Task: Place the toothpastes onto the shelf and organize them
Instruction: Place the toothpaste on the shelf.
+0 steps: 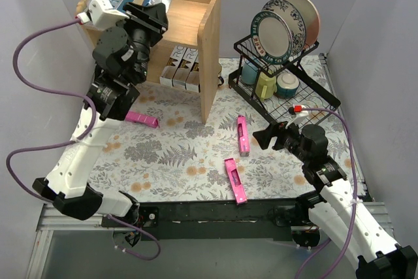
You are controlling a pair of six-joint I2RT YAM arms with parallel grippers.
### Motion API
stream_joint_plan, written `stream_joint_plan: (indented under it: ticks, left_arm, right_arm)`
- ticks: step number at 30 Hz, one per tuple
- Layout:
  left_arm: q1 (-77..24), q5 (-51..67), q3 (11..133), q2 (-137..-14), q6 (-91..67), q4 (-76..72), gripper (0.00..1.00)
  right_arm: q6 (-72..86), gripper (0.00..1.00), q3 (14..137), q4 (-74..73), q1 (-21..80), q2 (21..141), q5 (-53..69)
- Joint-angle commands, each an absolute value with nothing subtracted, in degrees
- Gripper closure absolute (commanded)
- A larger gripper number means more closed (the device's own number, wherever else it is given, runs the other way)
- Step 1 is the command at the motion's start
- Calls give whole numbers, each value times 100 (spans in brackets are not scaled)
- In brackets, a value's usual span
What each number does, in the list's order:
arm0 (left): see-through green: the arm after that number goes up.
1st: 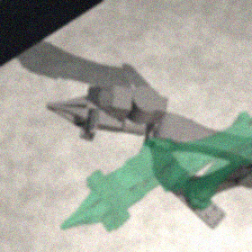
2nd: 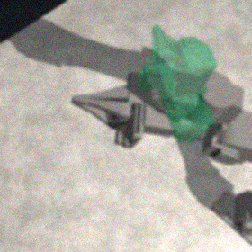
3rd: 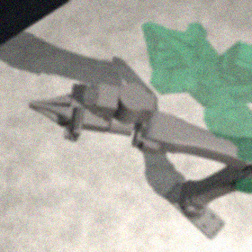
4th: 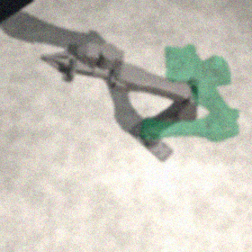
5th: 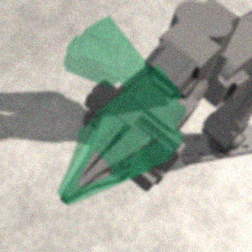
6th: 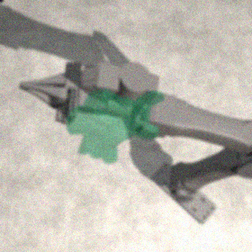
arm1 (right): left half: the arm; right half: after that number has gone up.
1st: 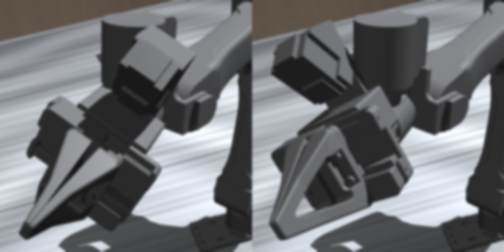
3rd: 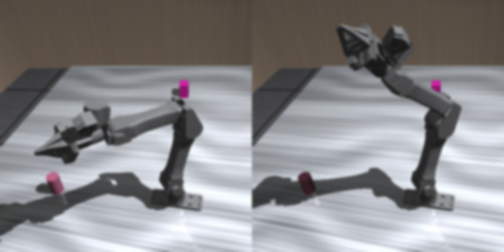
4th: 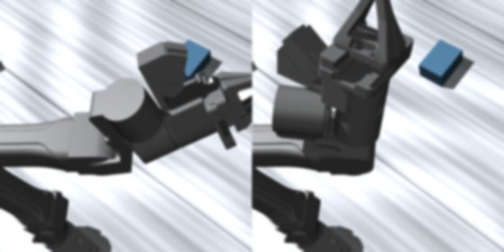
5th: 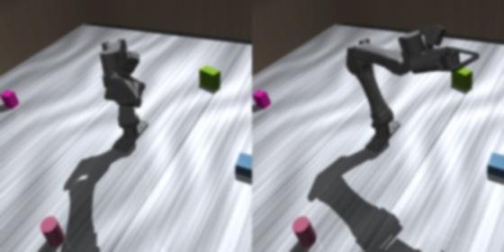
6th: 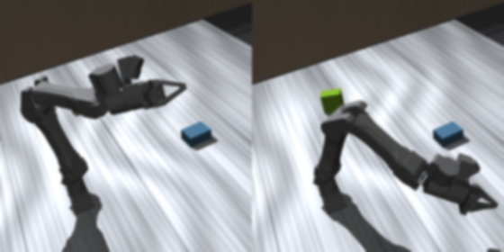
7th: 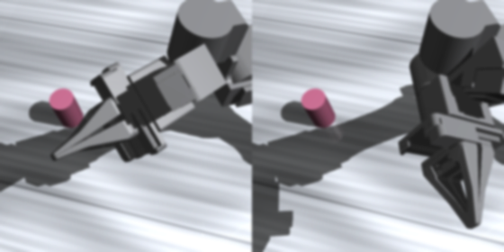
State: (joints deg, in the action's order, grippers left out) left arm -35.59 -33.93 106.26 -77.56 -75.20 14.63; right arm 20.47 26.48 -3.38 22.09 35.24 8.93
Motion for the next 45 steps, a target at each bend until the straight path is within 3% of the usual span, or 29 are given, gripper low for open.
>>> stream_joint_plan:
  ticks: [1,9,25,28,33,45]
  left_arm:
    - [-2482,-2367,11057,-7813,-8691,2152,79]
    - [-1197,-1495,10670,-7796,-9658,2487,77]
    - [-510,-765,10459,-8077,-10327,2786,69]
    - [-466,-817,10389,-8130,-10406,2751,63]
    - [-396,-800,10362,-8174,-10328,2786,38]
    - [-360,-1169,10362,-8007,-9800,2988,11]
  right_arm:
    - [1916,13,2900,-237,2180,3463,853]
    - [1881,13,2857,-229,2180,3366,844]
    - [1881,13,2751,-193,2188,3331,870]
    - [1881,13,2751,-185,2188,3340,861]
    - [1863,13,2751,-202,2188,3349,844]
    - [1863,14,2777,-237,2188,3349,879]
